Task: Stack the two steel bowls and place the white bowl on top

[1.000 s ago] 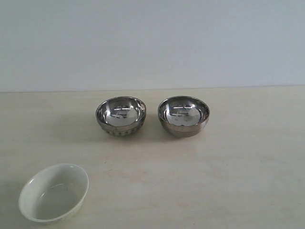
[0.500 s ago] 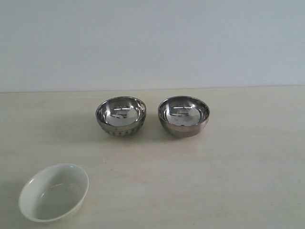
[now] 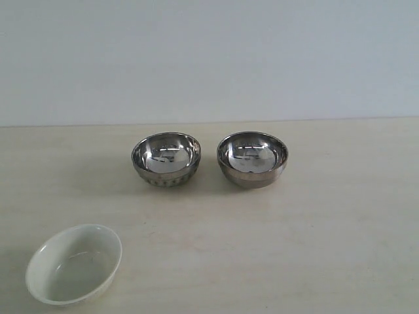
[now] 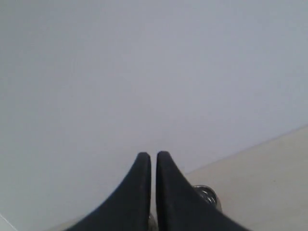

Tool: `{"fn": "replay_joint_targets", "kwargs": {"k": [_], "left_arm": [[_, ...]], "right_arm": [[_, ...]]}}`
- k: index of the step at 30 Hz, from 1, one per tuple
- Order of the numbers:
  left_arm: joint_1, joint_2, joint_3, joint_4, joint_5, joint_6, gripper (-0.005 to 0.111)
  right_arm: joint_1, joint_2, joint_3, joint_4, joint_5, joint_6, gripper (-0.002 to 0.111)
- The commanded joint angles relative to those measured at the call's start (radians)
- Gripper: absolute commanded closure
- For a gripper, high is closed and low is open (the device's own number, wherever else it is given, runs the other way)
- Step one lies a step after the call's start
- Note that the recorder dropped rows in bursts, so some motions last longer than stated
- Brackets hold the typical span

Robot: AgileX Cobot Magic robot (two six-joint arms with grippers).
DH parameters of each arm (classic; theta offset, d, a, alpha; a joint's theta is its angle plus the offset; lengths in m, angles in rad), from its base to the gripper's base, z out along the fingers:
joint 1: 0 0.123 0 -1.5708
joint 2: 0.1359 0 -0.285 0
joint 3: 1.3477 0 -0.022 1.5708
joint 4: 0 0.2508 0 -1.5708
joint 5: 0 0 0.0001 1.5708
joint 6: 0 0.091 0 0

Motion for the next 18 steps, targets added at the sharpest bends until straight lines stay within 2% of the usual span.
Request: {"fn": "replay_joint_targets", "kwargs": {"k": [1,4,6,8,10,12,14,18], "left_arm": [[0.003,-0.002,0.003,0.005,0.000,-0.010,0.103],[0.003,-0.002,0.003,0.005,0.000,-0.010,0.103],[0.003,-0.002,0.003,0.005,0.000,-0.010,0.103],[0.003,-0.002,0.003,0.005,0.000,-0.010,0.103],[0.003,-0.002,0.003,0.005,0.000,-0.010,0.103],[0.003,-0.002,0.003,0.005,0.000,-0.010,0.103],[0.003,-0.002,0.003,0.005,0.000,-0.010,0.103],[0.003,-0.002,0.003,0.005,0.000,-0.010,0.103]], "right_arm": [[-0.004,0.265,-0.150,0.002,0.074,-0.035,0.108],[-0.002,0.463,-0.267,0.002,0.091,-0.128,0.108],[-0.002,0.584,-0.359,0.002,0.198,-0.267,0.107],[-0.002,0.719,-0.478,0.002,0.357,-0.334,0.099],[-0.002,0.830,-0.568,-0.010,0.434,-0.332,0.087],[-0.002,0.938,-0.648,-0.027,0.461,-0.318,0.071],[-0.002,1.034,-0.708,-0.027,0.459,-0.297,0.061],[-0.002,1.219,-0.806,-0.025,0.460,-0.267,0.058]]}}
